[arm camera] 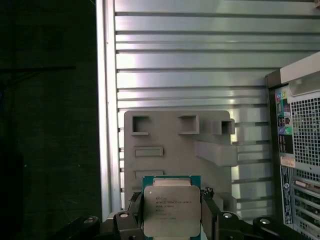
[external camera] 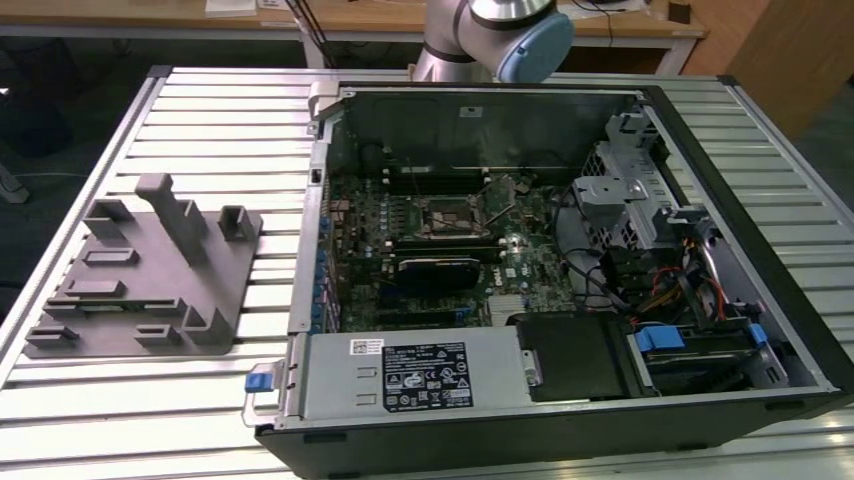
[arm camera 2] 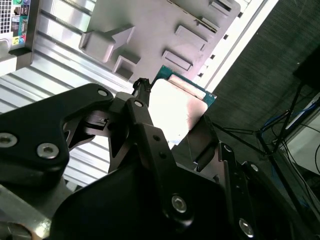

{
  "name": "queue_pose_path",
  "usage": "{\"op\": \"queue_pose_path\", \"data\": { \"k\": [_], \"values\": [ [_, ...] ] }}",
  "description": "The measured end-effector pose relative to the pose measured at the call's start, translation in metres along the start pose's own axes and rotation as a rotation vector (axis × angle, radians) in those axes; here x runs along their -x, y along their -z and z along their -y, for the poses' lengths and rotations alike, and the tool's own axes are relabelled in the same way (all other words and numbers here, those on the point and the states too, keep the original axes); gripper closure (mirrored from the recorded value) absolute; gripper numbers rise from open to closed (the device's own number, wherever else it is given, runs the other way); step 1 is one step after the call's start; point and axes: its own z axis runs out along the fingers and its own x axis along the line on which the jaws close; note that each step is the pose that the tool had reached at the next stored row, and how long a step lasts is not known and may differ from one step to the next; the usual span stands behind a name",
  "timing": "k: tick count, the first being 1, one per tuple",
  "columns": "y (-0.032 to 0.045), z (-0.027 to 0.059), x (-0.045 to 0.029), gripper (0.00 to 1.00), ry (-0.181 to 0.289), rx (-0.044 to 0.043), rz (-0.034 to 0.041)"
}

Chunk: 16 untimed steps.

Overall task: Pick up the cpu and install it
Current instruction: 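Pick up the cpu and move it towards the insertion slot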

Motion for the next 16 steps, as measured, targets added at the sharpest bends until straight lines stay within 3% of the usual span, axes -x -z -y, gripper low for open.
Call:
{"op": "queue_pose_path", "data": {
  "k": [16],
  "values": [
    [0.0277,-0.0018,0.0027,0.45,0.001,0.0009,0.0144]
  ]
}}
